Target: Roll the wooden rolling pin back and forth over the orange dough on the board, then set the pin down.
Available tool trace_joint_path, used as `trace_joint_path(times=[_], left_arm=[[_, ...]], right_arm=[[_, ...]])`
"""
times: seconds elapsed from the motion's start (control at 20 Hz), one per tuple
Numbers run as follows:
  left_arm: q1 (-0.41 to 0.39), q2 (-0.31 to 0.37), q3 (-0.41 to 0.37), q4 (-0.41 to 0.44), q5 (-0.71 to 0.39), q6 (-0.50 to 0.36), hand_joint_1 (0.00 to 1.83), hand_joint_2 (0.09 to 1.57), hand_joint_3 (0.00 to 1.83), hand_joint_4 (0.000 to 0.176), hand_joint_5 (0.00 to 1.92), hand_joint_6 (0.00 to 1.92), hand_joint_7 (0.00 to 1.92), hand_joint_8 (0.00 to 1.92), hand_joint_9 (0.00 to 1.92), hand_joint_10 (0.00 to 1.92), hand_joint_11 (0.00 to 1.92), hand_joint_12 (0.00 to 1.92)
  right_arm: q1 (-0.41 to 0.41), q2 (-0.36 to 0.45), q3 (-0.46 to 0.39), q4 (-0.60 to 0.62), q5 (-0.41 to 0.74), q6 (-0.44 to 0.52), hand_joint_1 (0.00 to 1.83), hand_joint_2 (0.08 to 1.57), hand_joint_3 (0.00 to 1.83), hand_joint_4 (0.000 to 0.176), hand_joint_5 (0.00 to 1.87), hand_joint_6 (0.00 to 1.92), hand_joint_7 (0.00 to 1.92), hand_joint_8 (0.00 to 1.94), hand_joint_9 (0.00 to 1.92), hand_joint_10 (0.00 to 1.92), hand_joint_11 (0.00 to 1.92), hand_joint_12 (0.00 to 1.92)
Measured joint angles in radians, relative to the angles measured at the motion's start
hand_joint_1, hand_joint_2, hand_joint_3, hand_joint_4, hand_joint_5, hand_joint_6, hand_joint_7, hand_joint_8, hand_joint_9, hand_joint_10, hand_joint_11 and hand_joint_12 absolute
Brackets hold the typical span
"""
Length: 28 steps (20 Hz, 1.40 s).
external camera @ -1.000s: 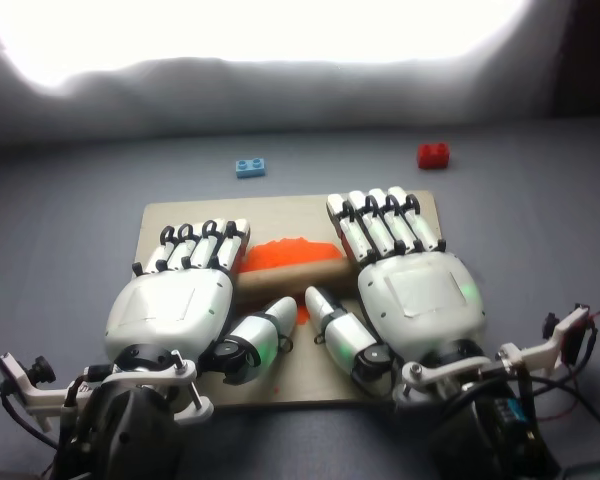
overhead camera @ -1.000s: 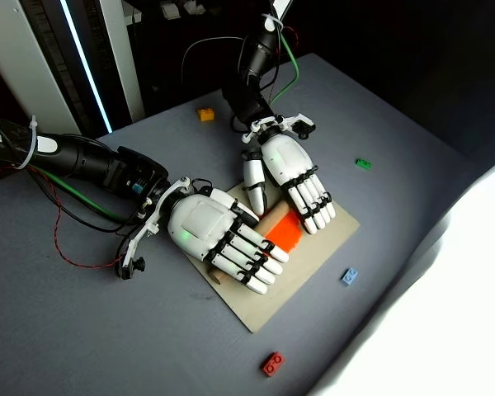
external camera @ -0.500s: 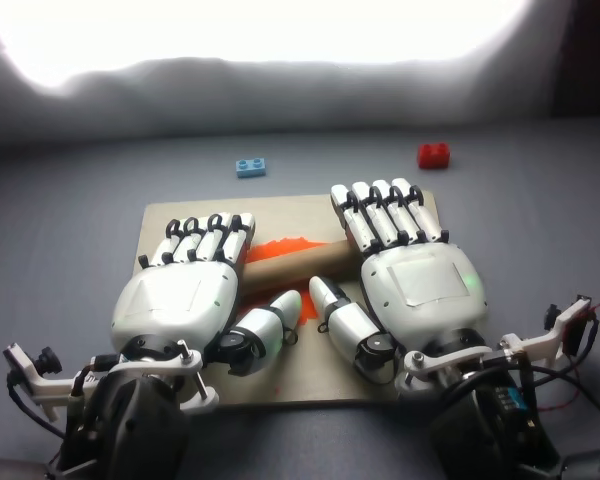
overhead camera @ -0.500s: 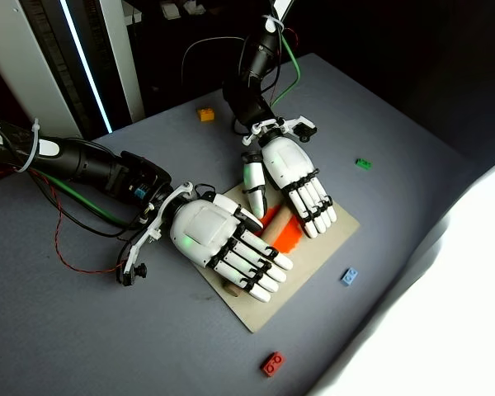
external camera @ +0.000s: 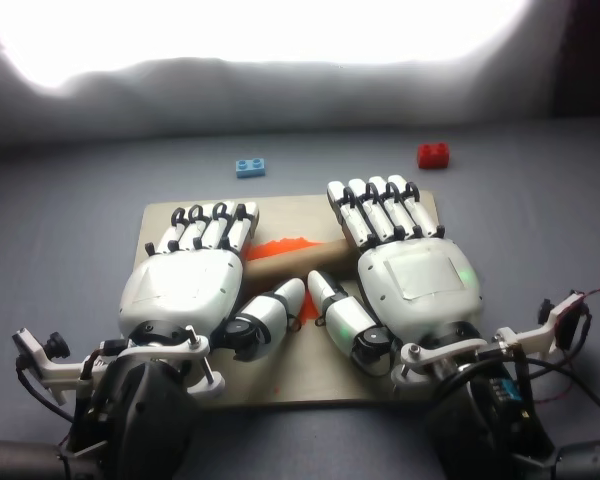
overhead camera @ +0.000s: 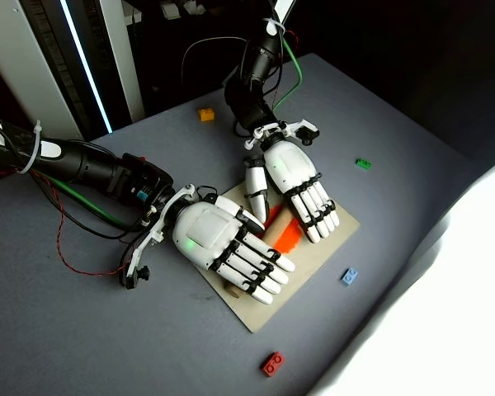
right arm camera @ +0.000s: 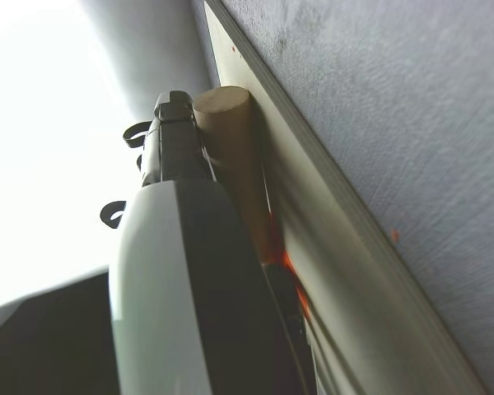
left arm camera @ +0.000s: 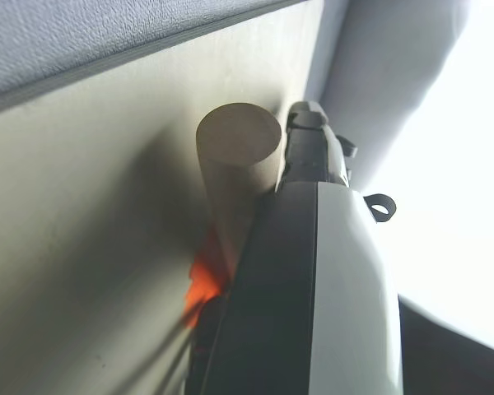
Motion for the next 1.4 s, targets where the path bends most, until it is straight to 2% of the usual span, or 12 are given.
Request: trace_joint_path(times=[1.4], left_arm=[[-0.038,-0.034,0.093,-0.002,0.058,0.0,0.0,1.38,0.0,0.0,0.0,0.0,0.0,0.0,0.0,0.0,0.01,0.0]], right_arm=[[0.037,-0.016,0.079,0.02,-0.047,0.044,0.0,1.39,0.03,0.0,0.04,0.01,0.04,0.01,0.0,0.0,0.0,0.0]])
